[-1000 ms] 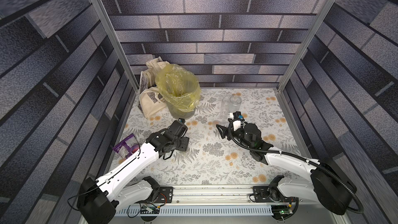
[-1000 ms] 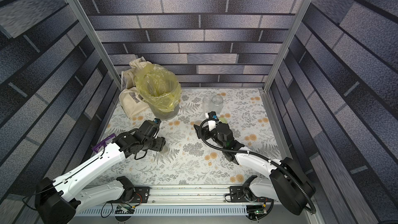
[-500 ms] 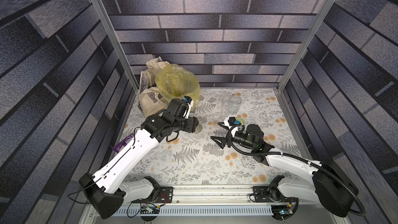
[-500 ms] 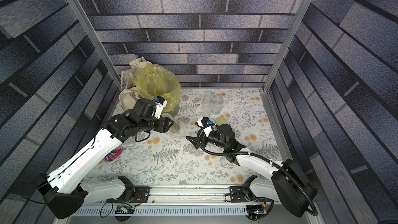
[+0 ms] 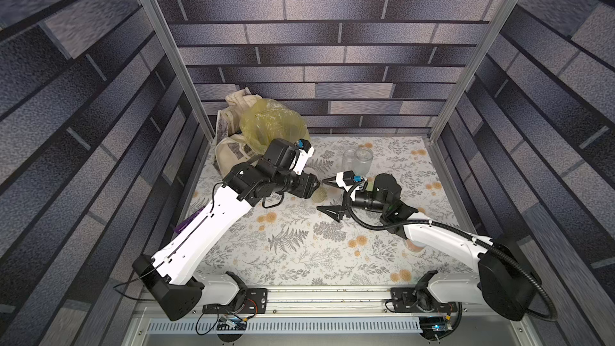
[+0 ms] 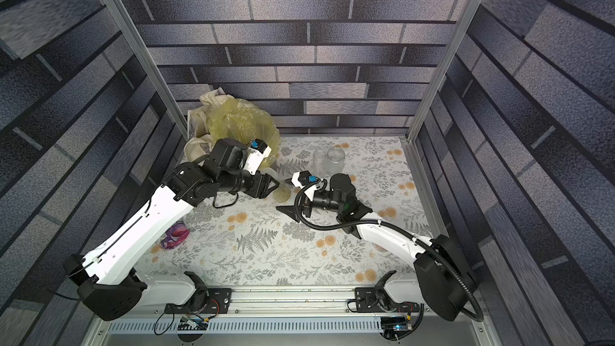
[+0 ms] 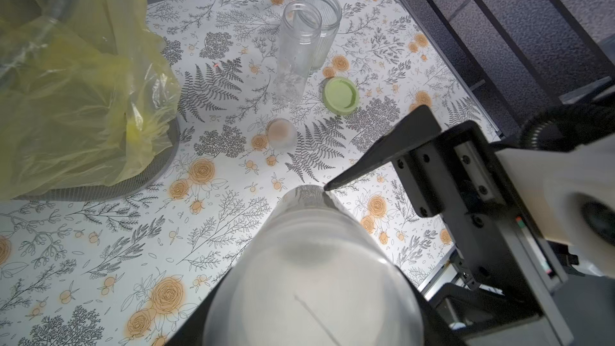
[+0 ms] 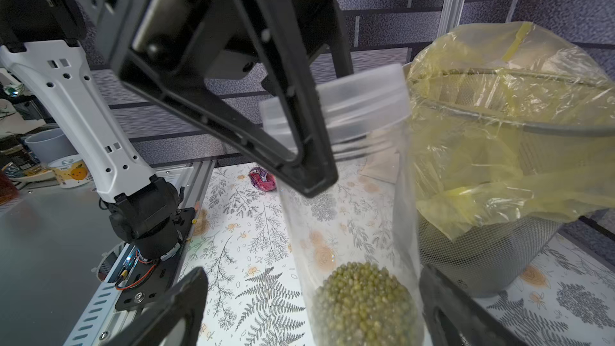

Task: Empty moldy mung beans from jars
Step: Pick up the jar from the center of the board.

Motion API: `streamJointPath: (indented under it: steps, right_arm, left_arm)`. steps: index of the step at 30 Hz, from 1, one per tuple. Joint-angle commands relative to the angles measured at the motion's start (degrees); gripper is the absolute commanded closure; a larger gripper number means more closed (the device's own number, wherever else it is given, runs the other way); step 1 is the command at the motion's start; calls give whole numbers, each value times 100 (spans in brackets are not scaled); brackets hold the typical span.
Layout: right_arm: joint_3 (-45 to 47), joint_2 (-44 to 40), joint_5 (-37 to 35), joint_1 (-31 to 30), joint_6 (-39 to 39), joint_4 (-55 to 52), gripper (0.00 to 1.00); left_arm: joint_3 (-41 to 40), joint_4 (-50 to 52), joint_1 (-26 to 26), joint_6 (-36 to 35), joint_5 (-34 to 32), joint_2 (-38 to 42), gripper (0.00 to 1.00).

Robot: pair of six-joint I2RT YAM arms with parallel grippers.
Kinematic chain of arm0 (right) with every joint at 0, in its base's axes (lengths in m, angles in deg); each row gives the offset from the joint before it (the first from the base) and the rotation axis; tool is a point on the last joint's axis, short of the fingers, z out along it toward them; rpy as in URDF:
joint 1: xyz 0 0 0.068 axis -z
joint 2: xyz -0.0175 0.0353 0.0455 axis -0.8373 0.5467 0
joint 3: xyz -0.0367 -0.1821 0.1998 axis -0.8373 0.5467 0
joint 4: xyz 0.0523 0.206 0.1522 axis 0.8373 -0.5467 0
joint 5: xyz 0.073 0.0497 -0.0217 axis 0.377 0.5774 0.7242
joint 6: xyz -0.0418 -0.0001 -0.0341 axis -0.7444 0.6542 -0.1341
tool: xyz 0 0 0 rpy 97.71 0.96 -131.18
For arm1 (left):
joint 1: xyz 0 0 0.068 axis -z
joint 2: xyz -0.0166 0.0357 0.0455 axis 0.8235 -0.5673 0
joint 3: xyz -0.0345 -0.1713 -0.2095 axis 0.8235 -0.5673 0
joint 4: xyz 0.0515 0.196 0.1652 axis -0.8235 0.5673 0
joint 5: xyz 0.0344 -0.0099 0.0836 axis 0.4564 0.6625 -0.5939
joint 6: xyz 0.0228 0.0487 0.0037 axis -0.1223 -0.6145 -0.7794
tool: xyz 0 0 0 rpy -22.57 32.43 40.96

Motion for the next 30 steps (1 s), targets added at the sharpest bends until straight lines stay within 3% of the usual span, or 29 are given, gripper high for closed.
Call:
streamJointPath:
  steps: [1, 9, 12, 16, 21, 25, 27, 30]
  right_arm:
    - [-281, 167, 457, -39, -134, -135, 0]
    - [-522, 464, 594, -36, 62, 210, 3]
    - [-450, 530, 539, -39, 290, 650, 15]
    - [-427, 592, 598, -39, 436, 927, 40]
    - [-383, 610, 548, -31, 614, 1198, 45]
    - [-327, 643, 376, 3, 769, 1393, 46]
    - [-262, 688, 332, 43, 901, 1582, 46]
    - [-140, 796, 389, 150, 1310, 2117, 46]
  left_arm:
    - [269, -2, 22, -232, 541, -33, 50]
    - [257, -101, 56, -386, 905, 7, 49]
    - [276, -77, 47, -422, 873, -42, 49]
    - [277, -169, 23, -443, 819, -59, 49]
    - [244, -288, -101, -443, 888, -127, 46]
    - [161, -573, -115, -296, 701, -68, 14]
    - [26, -835, -115, -206, 515, 86, 3]
    - [-345, -1417, -124, -109, 226, 480, 2]
